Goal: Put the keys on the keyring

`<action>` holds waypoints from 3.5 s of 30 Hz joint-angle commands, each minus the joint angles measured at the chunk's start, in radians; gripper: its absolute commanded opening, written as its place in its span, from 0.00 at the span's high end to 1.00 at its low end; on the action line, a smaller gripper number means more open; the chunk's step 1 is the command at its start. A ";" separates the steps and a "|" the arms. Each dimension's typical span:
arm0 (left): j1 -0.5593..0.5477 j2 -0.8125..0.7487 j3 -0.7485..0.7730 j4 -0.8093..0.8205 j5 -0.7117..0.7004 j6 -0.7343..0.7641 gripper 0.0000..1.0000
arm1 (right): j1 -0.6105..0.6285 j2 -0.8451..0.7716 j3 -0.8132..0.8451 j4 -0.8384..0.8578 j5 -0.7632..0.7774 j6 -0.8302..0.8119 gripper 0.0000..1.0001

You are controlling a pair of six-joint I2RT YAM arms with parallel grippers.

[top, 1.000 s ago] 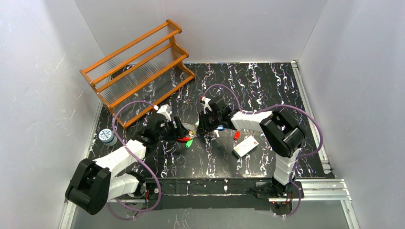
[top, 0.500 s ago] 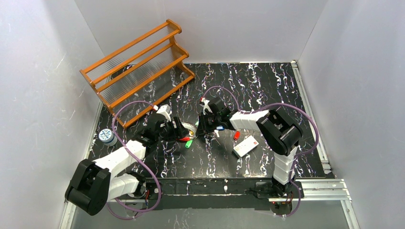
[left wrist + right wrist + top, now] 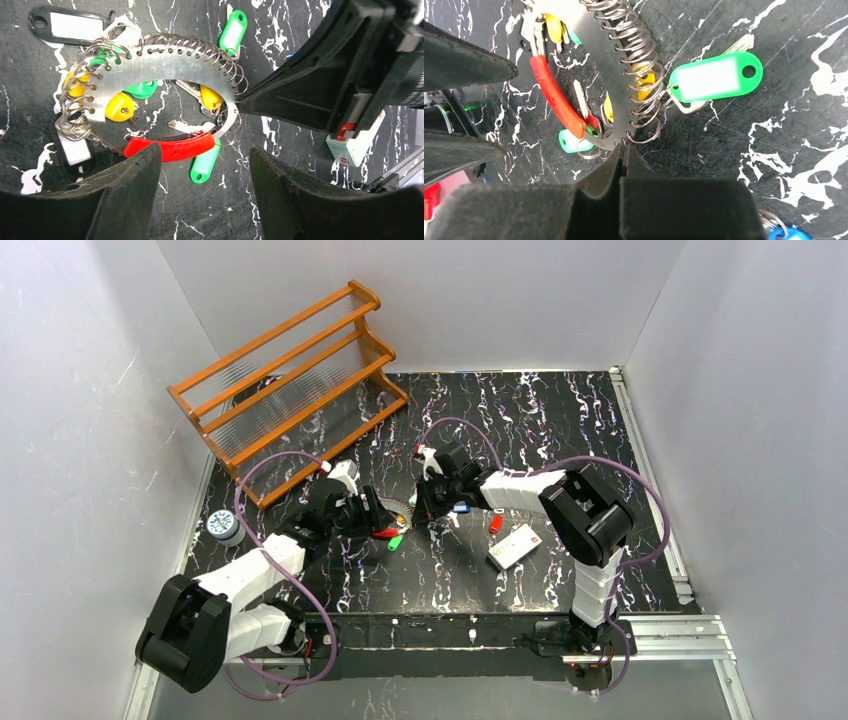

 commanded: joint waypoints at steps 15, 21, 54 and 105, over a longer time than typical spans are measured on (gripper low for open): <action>0.000 -0.109 0.153 -0.092 -0.041 0.236 0.33 | 0.107 -0.217 0.215 -0.357 0.189 -0.449 0.99; 0.000 -0.170 0.131 -0.047 0.028 0.323 0.32 | 0.108 -0.245 0.163 -0.327 0.193 -0.489 0.99; 0.000 -0.070 -0.012 0.050 0.018 0.115 0.33 | -0.149 -0.148 -0.014 -0.171 -0.116 -0.046 0.62; 0.000 -0.050 -0.029 0.065 0.025 0.092 0.35 | -0.068 -0.066 -0.032 -0.019 -0.008 0.034 0.75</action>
